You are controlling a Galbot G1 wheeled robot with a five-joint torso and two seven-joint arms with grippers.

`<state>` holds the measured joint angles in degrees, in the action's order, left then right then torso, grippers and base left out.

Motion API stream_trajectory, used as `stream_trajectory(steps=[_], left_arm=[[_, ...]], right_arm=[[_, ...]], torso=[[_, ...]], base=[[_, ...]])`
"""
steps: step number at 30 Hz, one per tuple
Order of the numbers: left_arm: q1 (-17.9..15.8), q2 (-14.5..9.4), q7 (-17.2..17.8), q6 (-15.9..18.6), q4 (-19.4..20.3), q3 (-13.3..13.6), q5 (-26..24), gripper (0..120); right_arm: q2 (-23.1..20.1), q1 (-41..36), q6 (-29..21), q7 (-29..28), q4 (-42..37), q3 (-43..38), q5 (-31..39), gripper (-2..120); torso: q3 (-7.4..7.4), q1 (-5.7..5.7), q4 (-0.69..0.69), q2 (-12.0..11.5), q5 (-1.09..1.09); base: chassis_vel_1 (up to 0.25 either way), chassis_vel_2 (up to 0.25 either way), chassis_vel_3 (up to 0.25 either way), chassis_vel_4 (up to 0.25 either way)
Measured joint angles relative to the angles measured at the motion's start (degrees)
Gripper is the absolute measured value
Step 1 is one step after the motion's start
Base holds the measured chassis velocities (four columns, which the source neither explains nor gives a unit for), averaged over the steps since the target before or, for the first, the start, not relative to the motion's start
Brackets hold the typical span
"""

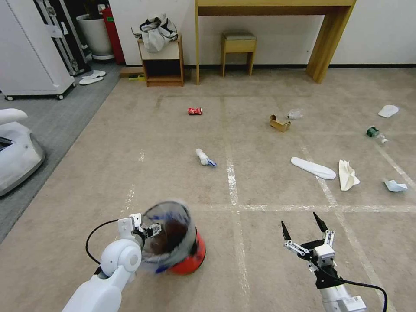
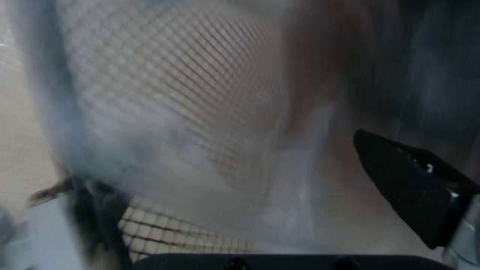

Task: Pick up the trash bin and place the garbage on the floor into it.

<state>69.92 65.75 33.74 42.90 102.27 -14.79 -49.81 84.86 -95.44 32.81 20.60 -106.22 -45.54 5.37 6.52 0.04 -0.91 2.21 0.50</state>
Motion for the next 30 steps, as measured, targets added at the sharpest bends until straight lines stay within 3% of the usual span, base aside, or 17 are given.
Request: stream_trajectory(steps=[1, 2, 3, 4, 5, 6, 8, 10, 11, 12, 14, 16, 18, 23, 30], left_arm=[[0.0, 0.0, 0.0, 0.0, 0.0, 0.0, 0.0, 100], [-0.03, -0.04, 0.28, -0.24, 0.32, -0.16, 0.11, 100], [0.28, -0.09, 0.61, -0.22, 0.61, 0.02, 0.14, 100], [0.28, -0.09, 0.61, -0.22, 0.61, 0.02, 0.14, 100], [0.61, -0.16, 0.63, -0.1, 1.01, 0.26, -0.05, 100], [0.61, -0.16, 0.63, -0.1, 1.01, 0.26, -0.05, 100], [1.29, -0.98, 1.03, -0.23, 2.27, 0.17, -0.06, 100], [1.4, -1.16, 1.03, -0.27, 2.42, 0.11, -0.06, 100], [1.55, -1.25, 0.88, -0.29, 2.51, 0.12, -0.2, 100], [1.55, -1.25, 0.88, -0.29, 2.51, 0.12, -0.2, 100], [1.58, -1.51, 1.11, -0.44, 2.79, -0.46, -0.26, 100], [1.59, -1.49, 1.01, -0.46, 2.91, -0.47, -0.41, 100], [1.54, -1.37, 1.17, -0.51, 2.88, -0.61, -0.38, 100], [1.13, -0.87, 0.91, -0.6, 2.11, -0.53, -0.32, 100], [0.55, -0.27, 0.15, -0.66, 1.59, -0.23, 0.19, 83]], right_arm=[[0.0, 0.0, 0.0, 0.0, 0.0, 0.0, 0.0, 100], [0.01, 0.05, 0.01, -0.03, 0.01, 0.08, 0.06, 100], [0.04, 0.08, 0.0, -0.02, 0.08, 0.17, 0.05, 100], [0.04, 0.08, 0.0, -0.02, 0.08, 0.17, 0.05, 100], [0.04, 0.09, 0.01, -0.07, 0.08, 0.12, 0.07, 100], [0.04, 0.09, 0.01, -0.07, 0.08, 0.12, 0.07, 100], [0.1, 0.26, 0.01, -0.14, 0.27, 0.28, 0.11, 100], [0.08, 0.32, 0.01, -0.15, 0.35, 0.26, 0.12, 100], [0.06, 0.47, 0.05, -0.18, 0.4, 0.26, 0.16, 100], [0.06, 0.47, 0.05, -0.18, 0.4, 0.26, 0.16, 100], [0.04, 0.64, 0.06, -0.19, 0.61, 0.35, 0.17, 100], [0.03, 0.81, 0.08, -0.19, 0.66, 0.4, 0.17, 100], [0.06, 0.82, 0.14, -0.17, 0.71, 0.47, 0.15, 100], [0.05, 0.78, 0.24, -0.11, 0.7, 0.47, 0.09, 100], [0.08, 0.53, 0.45, -0.07, 0.66, 0.35, -0.08, 100]], torso=[[0.0, 0.0, 0.0, 0.0, 0.0], [-0.09, -0.01, -0.06, 0.04, -0.42], [-0.07, -0.01, 0.0, 0.06, -0.58], [-0.07, -0.01, 0.0, 0.06, -0.58], [-0.07, -0.01, -0.01, 0.05, -0.23], [-0.07, -0.01, -0.01, 0.05, -0.23], [-0.11, -0.01, 0.09, 0.08, -0.62], [-0.11, -0.01, 0.09, 0.09, -0.55], [-0.11, -0.01, 0.08, 0.1, -0.35], [-0.11, -0.01, 0.08, 0.1, -0.35], [-0.12, -0.01, 0.08, 0.11, -0.56], [-0.12, -0.01, 0.08, 0.12, -0.43], [-0.12, -0.01, 0.09, 0.12, -0.52], [-0.12, -0.01, 0.08, 0.13, -0.5], [-0.12, -0.01, 0.08, 0.13, -0.5]], base=[[0.0, 0.0, 0.0, 0.0], [0.0, 0.0, 0.0, 0.0], [-0.051, 0.001, -0.015, -0.032], [-0.051, 0.001, -0.015, -0.032], [0.0, 0.0, 0.0, 0.0], [0.0, 0.0, 0.0, 0.0], [0.0, 0.0, 0.0, 0.0], [0.0, 0.0, 0.0, 0.0], [0.0, 0.0, 0.0, 0.0], [0.0, 0.0, 0.0, 0.0], [0.0, 0.0, 0.0, 0.0], [0.0, 0.0, 0.0, 0.0], [0.0, 0.0, 0.0, 0.0], [0.0, 0.0, 0.0, 0.0], [0.0, 0.0, 0.0, 0.0]])
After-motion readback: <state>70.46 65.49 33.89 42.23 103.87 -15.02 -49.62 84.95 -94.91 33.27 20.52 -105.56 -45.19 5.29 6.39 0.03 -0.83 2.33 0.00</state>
